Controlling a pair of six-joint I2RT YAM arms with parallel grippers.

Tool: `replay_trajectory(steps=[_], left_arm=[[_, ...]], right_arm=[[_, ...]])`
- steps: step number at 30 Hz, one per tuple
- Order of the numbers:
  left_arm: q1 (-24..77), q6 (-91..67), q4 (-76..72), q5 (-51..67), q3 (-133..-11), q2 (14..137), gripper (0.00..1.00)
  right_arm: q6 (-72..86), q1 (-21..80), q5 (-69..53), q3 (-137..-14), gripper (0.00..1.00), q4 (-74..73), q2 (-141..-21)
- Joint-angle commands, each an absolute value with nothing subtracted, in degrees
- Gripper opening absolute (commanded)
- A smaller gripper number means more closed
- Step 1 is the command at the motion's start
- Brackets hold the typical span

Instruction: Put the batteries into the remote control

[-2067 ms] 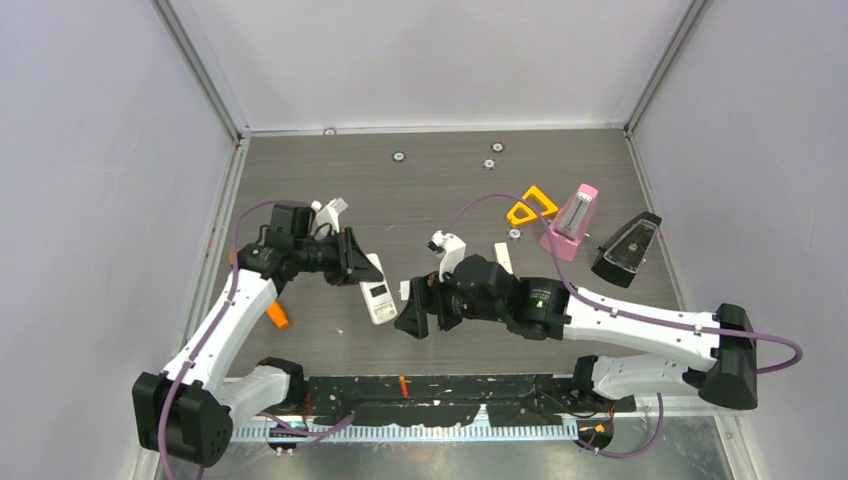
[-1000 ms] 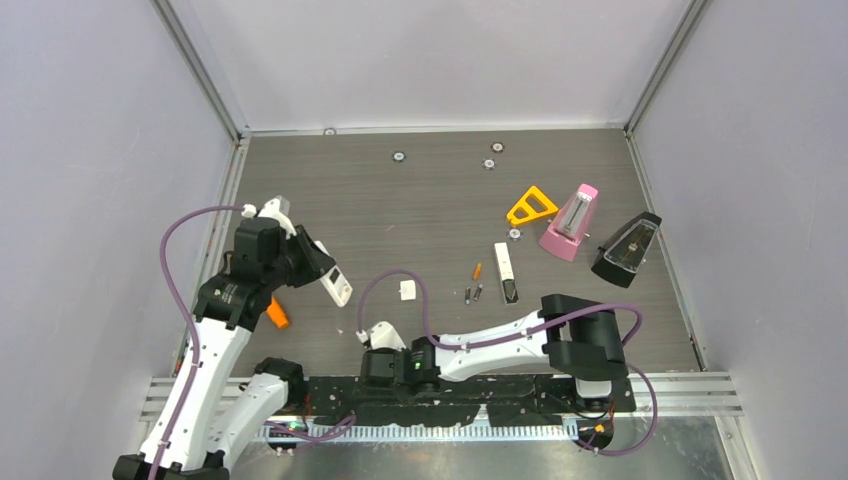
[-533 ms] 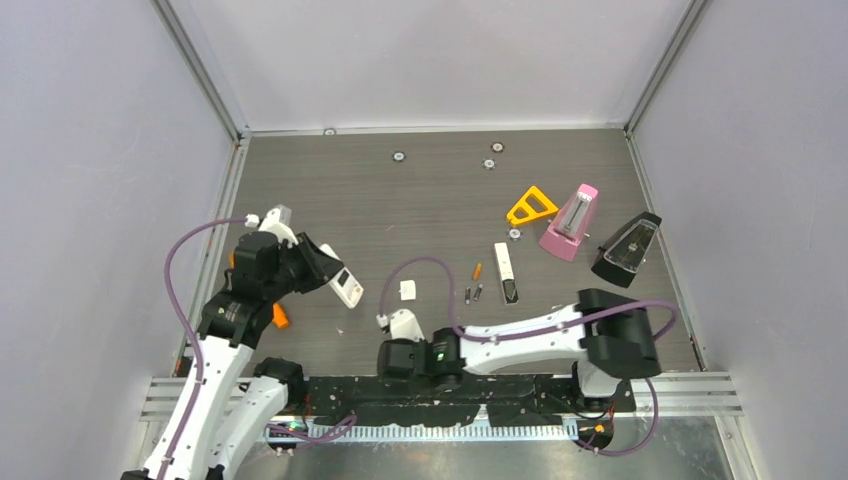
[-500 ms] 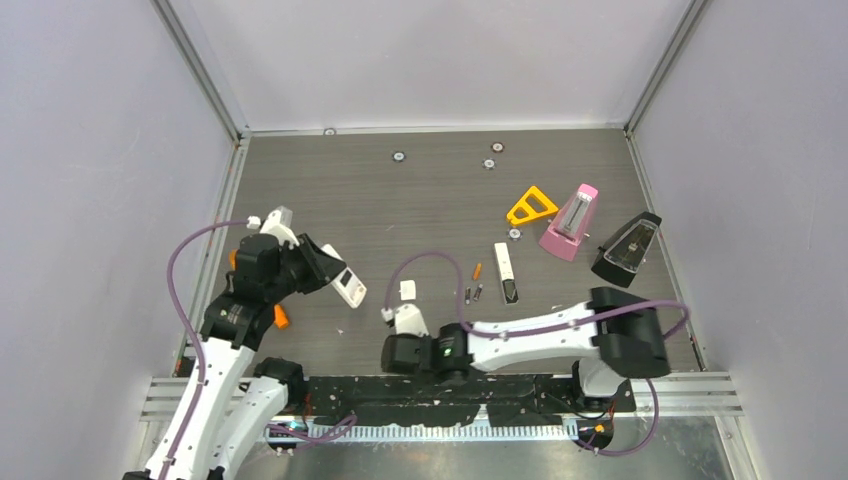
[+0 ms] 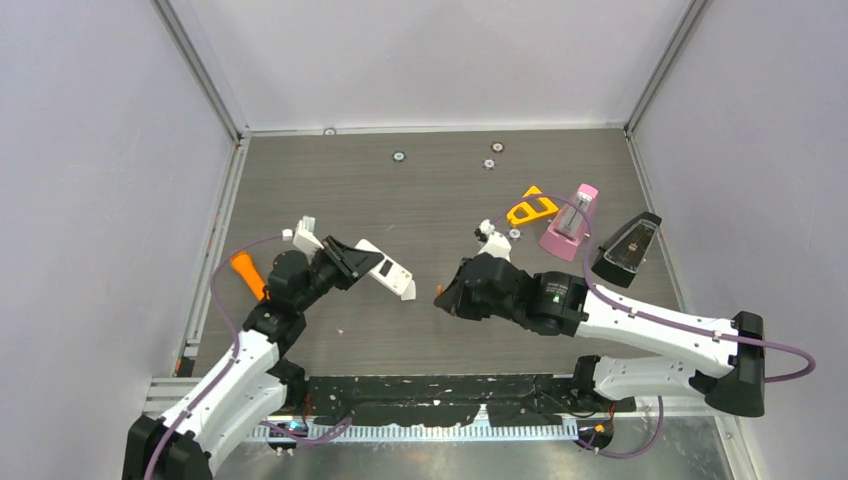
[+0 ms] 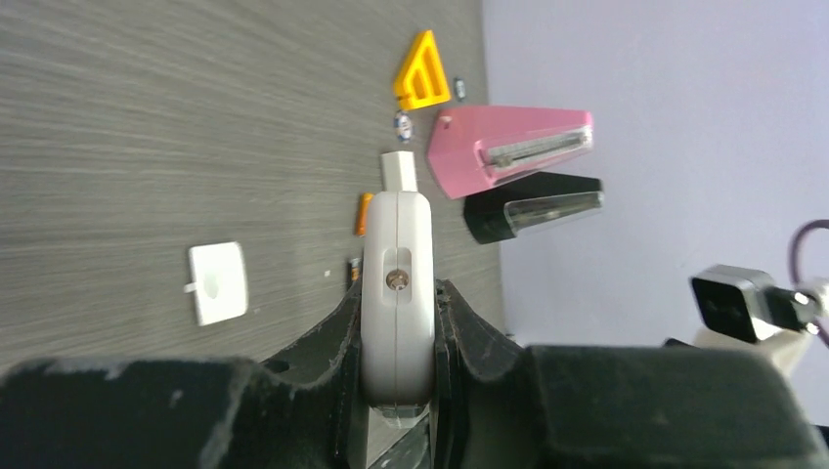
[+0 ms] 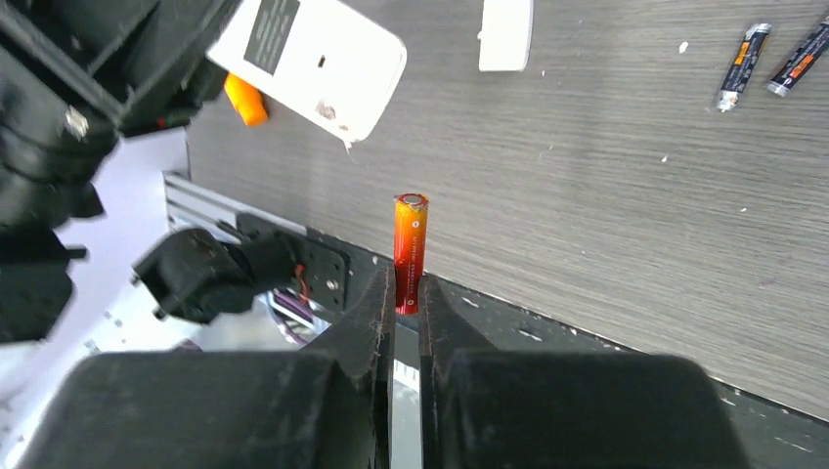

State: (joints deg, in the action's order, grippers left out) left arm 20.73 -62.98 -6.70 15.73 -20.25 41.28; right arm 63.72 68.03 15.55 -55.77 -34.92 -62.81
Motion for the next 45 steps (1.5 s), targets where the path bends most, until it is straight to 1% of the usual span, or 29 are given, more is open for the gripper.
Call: replay_trajectory(steps=[1,4,12,21,35,45], left_arm=[[24.1,-70.2,-23.5,9.2,-19.5,43.9,0.0],[24.3,-71.3,-26.4,8.3,-18.6,45.2,0.0],[24.3,-72.2,-31.9,9.7,-16.8,47.6,0.0],[24.3,-73.1,-32.9,10.1,-15.8,47.0,0.0],[24.3,-71.8,-31.8,10.9,-16.6,45.8,0.0],[24.3,-71.7,-30.9,11.8,-17.0,44.1,0.0]], right_arm=[[71.4,64.2,14.4,-60.3,0.05,-34.3,-64.9],[74.5,60.9,10.6,-63.0,0.05,-34.5,-68.0],[79.2,57.2,6.7,-69.2,0.05,-35.8,-75.5],[79.1,56.2,5.2,-72.8,0.05,-36.5,-80.8],[79.2,55.5,2.0,-73.6,0.05,-36.3,-83.8],[77.8,54.9,0.9,-73.8,0.1,-33.9,-84.4]])
